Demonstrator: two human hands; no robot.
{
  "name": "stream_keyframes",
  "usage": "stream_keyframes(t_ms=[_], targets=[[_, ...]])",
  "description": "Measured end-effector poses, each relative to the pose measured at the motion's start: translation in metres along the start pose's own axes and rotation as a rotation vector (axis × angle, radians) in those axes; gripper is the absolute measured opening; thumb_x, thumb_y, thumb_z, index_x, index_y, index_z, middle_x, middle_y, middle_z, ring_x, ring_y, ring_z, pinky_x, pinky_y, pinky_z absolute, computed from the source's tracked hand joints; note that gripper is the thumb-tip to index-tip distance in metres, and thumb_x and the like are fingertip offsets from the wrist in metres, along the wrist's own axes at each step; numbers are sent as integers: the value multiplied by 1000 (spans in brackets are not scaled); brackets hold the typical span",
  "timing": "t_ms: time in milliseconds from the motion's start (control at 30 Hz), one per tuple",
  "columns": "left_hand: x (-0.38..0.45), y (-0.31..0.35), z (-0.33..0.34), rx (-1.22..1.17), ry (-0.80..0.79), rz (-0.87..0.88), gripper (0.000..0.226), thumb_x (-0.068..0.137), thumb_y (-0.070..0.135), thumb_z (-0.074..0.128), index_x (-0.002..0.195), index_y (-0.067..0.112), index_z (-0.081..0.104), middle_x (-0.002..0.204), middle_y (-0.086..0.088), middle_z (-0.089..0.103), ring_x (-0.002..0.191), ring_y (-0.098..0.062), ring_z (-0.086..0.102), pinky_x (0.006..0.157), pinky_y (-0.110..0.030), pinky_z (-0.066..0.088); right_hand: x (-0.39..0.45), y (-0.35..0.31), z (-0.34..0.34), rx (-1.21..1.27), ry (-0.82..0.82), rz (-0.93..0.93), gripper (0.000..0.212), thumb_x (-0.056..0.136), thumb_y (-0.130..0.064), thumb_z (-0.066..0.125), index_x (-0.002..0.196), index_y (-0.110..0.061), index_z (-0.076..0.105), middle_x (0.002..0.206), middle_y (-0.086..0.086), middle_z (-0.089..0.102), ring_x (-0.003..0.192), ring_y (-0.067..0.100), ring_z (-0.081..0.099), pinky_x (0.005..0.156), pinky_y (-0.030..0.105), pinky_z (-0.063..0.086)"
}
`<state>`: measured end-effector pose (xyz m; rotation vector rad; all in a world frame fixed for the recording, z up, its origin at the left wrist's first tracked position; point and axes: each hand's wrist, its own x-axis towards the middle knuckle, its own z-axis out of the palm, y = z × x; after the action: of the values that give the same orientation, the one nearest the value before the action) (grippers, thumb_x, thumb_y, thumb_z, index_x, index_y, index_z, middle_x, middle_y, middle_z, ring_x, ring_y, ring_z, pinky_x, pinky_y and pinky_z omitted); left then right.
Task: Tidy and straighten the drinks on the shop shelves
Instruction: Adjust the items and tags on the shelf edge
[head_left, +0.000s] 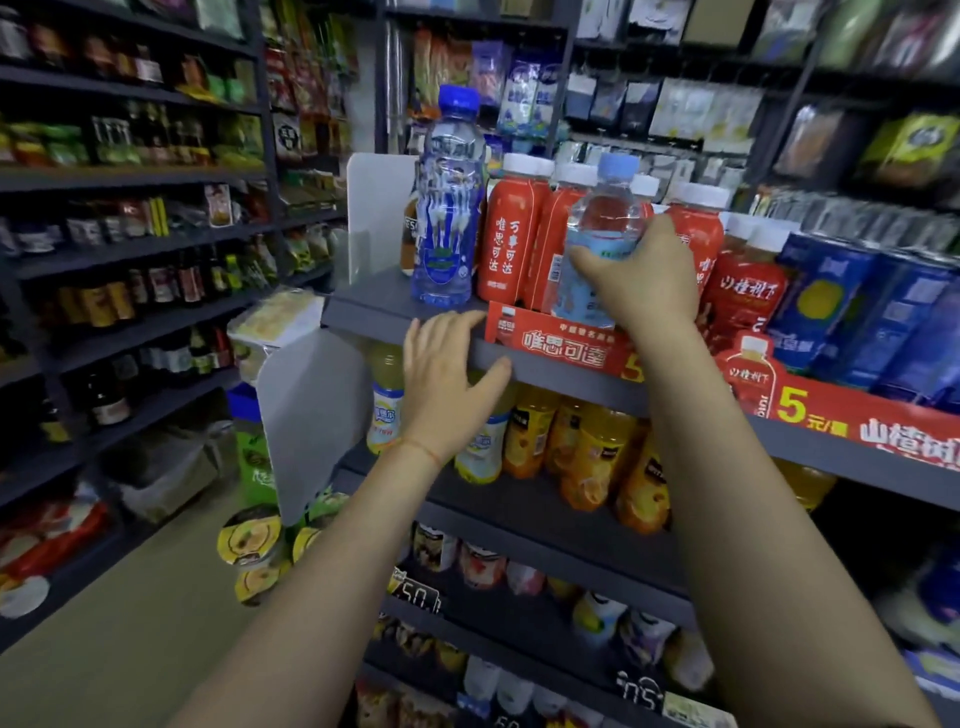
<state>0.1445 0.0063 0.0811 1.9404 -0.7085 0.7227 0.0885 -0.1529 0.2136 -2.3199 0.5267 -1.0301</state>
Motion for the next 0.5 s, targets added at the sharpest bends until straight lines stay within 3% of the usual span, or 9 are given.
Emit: stream_keyframes(t_ms=[100, 200, 267, 367, 433, 500], targets=[[0, 6, -5, -95, -3, -7, 49, 83, 40, 59, 128, 22, 51, 125, 9, 53, 125, -8, 40, 122, -39, 12, -19, -6, -3, 150, 179, -229, 53, 81, -43, 73, 119, -13, 51, 105, -3, 65, 90, 16, 64, 73, 37, 54], [-2, 14, -18, -359, -9, -167, 52, 82, 40, 59, 131, 28, 51, 131, 12, 52, 126, -2, 41, 114, -34, 30, -42, -29, -20, 357, 232, -433, 52, 82, -38, 75, 121, -12, 51, 105, -11, 61, 86, -1, 59, 71, 13, 48], [-7, 24, -33, -568, 79, -270, 47, 83, 37, 59, 129, 25, 55, 129, 7, 57, 124, -7, 49, 105, -32, 42, -58, -43, -32, 477, 144, -430, 46, 82, -34, 76, 115, -14, 53, 103, -12, 63, 84, -5, 61, 70, 11, 48], [-25, 39, -55, -801, 159, -388, 26, 95, 21, 53, 118, 13, 61, 105, 1, 67, 99, -9, 65, 84, -25, 51, -87, -41, -31, 621, -180, -234, 35, 82, -29, 78, 107, -15, 57, 101, -6, 70, 85, -1, 69, 68, 17, 55], [-47, 38, -57, -897, 93, -470, 24, 97, 23, 47, 111, 13, 64, 92, -2, 69, 85, -13, 67, 73, -27, 53, -110, -21, -16, 633, -337, -119, 31, 82, -27, 78, 104, -14, 60, 95, -2, 72, 81, 8, 72, 63, 23, 57], [-79, 31, -45, -978, -27, -594, 35, 92, 35, 46, 112, 15, 66, 100, -8, 72, 92, -22, 68, 78, -42, 56, -137, 5, 1, 539, -422, -62, 30, 80, -30, 79, 99, -17, 60, 89, -1, 72, 79, 16, 71, 62, 35, 58]])
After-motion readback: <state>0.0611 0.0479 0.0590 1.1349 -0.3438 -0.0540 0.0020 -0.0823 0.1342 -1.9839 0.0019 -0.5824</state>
